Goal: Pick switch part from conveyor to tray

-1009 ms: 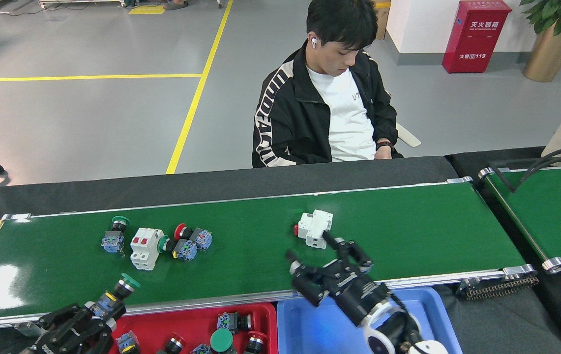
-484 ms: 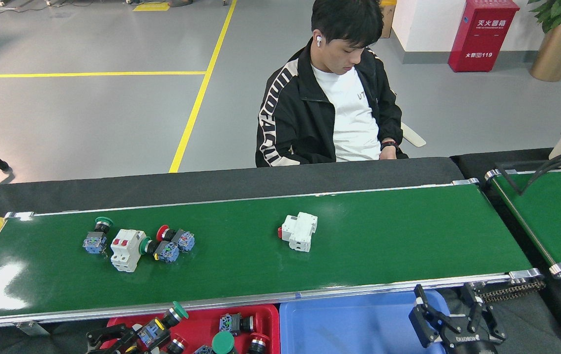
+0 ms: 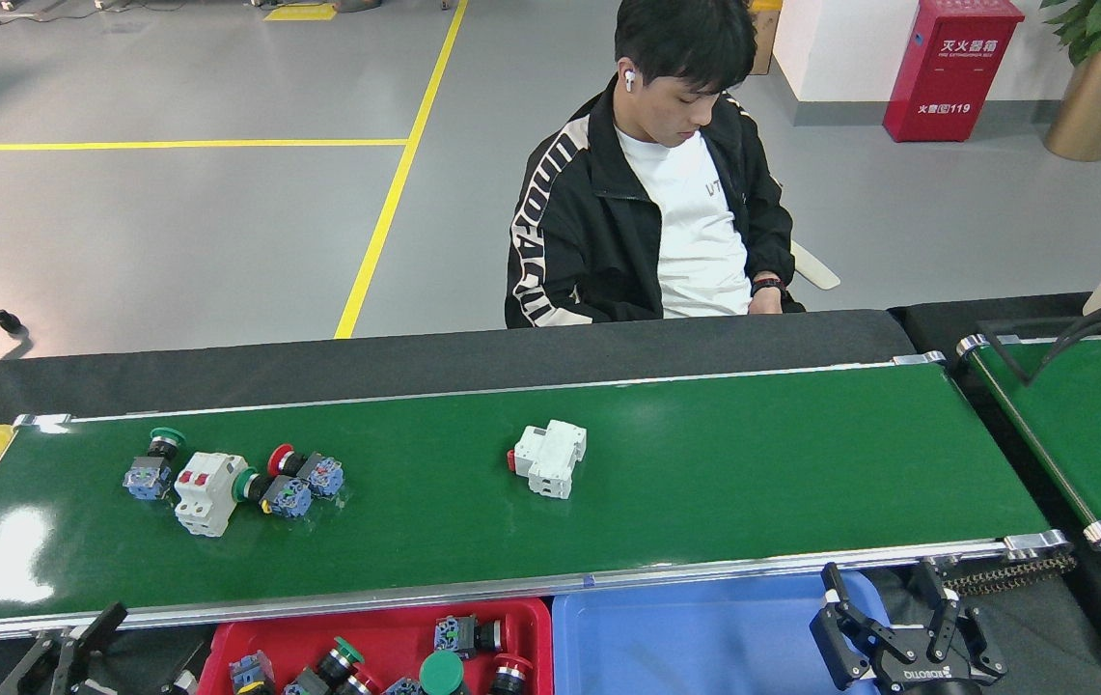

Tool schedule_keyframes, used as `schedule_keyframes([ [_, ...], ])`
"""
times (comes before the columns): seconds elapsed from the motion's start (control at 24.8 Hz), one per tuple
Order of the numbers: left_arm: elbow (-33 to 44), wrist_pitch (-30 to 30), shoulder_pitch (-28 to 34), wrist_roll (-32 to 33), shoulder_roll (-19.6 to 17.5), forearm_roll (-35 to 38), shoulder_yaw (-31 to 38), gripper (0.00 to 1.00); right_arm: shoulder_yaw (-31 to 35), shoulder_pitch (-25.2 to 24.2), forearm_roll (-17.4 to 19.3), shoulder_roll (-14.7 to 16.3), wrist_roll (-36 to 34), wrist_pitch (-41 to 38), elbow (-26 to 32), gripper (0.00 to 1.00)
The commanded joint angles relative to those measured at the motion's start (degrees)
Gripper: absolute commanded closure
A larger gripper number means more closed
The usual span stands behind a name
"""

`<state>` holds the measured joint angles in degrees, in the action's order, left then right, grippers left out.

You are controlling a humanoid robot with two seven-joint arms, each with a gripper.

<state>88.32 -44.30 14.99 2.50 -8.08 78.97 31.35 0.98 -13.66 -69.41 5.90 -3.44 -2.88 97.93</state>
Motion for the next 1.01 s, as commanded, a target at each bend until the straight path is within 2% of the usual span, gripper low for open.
schedule_keyframes([
  [0.0,-0.3,4.7,-0.7,2.3,0.0,-0.5,1.8,0.03,0.3,0.1,0.1,0.3,-0.5,0.1,0.6,0.00],
  [0.16,-0.7,11.2,-1.4,2.2,-0.5,-0.9,4.4,0.03,0.3,0.3,0.1,0.3,-0.5,0.2,0.2,0.00],
  [0.28,-1.0,12.4,-3.1,2.3,-0.6,-0.7,4.4,0.03,0.3,0.7,0.1,0.1,-0.4,0.3,0.2,0.00],
  [0.44,-3.9,15.6,-9.5,2.5,-1.5,1.6,2.2,0.03,0.3,2.1,0.1,0.1,0.0,0.2,0.1,0.00],
  [0.69,-21.5,17.5,-22.9,1.4,-5.8,4.3,-3.0,0.03,0.3,4.9,0.2,0.3,0.0,0.1,-3.7,0.00],
  [0.89,-34.4,21.3,-30.1,-4.4,-11.8,4.3,-9.7,0.04,0.3,5.8,0.3,0.3,-0.1,0.0,-6.0,0.00],
  [0.93,-36.6,21.4,-31.2,-5.6,-12.7,4.2,-11.0,0.09,0.3,5.8,0.3,0.4,0.0,-0.1,-6.0,0.00],
  [0.97,-38.2,21.0,-31.7,-6.6,-13.8,4.2,-12.0,0.21,0.3,5.9,0.3,0.4,-0.1,-0.1,-6.1,0.00],
])
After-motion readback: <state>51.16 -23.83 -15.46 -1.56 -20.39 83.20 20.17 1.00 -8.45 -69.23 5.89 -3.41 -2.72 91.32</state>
